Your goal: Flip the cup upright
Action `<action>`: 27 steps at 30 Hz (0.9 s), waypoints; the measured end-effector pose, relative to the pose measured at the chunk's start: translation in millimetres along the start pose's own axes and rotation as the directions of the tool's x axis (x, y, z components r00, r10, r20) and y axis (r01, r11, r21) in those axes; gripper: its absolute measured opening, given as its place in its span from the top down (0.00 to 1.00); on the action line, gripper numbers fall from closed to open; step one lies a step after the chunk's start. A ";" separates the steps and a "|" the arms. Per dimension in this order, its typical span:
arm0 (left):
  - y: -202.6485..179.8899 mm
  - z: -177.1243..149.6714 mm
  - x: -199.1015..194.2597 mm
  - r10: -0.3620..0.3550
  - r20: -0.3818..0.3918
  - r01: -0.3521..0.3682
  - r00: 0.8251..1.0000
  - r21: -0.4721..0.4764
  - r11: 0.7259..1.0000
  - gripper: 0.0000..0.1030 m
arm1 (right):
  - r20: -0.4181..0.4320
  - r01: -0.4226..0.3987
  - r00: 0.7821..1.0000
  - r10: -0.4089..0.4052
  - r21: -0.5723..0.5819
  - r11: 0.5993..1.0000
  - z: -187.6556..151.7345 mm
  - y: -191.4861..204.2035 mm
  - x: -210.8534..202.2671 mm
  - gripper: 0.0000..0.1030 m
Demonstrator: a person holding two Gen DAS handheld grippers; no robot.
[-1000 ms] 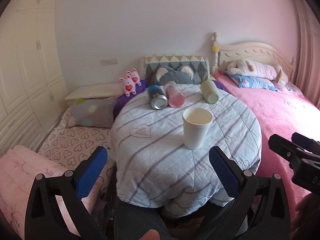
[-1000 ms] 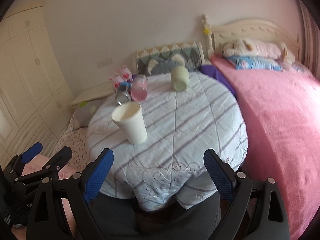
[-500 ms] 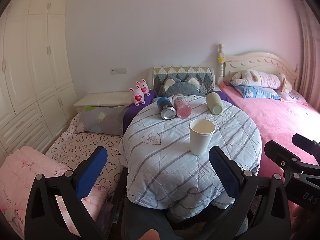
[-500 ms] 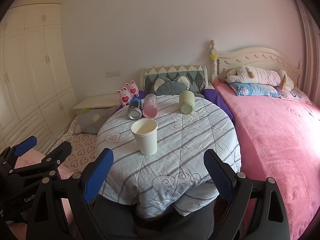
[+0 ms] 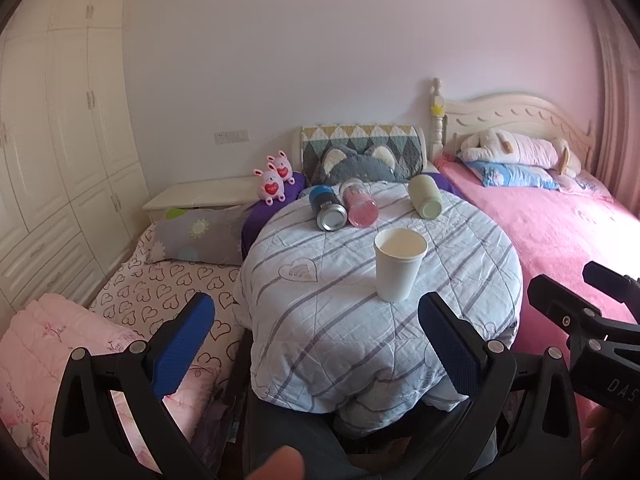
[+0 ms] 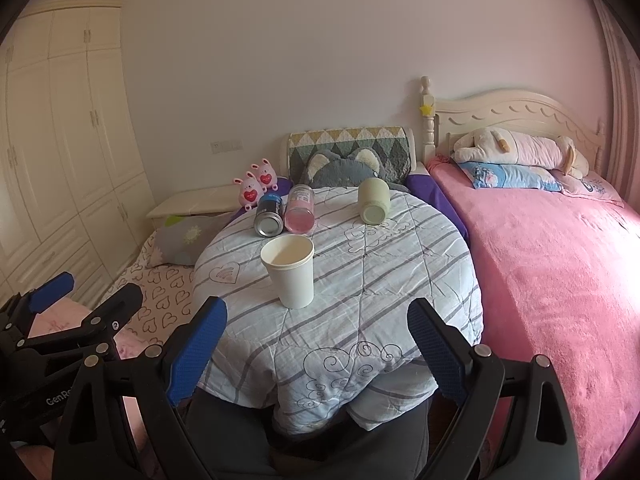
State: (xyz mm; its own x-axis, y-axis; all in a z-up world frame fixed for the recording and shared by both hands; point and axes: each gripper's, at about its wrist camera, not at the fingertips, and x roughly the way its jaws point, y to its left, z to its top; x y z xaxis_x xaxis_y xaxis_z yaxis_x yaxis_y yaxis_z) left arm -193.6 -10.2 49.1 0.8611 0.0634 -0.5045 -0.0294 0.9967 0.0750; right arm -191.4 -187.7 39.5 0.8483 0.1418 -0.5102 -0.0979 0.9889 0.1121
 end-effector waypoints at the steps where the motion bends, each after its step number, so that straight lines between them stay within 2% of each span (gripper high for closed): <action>1: -1.8 -1.0 2.6 -0.001 -0.012 0.001 1.000 0.005 1.000 0.00 | -0.003 0.000 1.000 0.000 0.002 1.000 0.4 -1.1 1.7 0.10; 27: -9.1 -4.5 13.9 -0.036 -0.049 0.036 0.998 0.015 0.999 0.00 | -0.042 -0.002 0.999 0.002 0.021 1.000 -6.3 -10.9 16.6 0.10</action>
State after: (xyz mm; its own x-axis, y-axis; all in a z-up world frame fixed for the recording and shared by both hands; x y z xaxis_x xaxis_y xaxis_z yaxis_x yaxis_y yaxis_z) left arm -183.7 -18.1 37.5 0.8358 0.0301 -0.5482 0.0095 0.9976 0.0692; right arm -179.5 -195.8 24.4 0.8256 0.1460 -0.5450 -0.0882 0.9875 0.1309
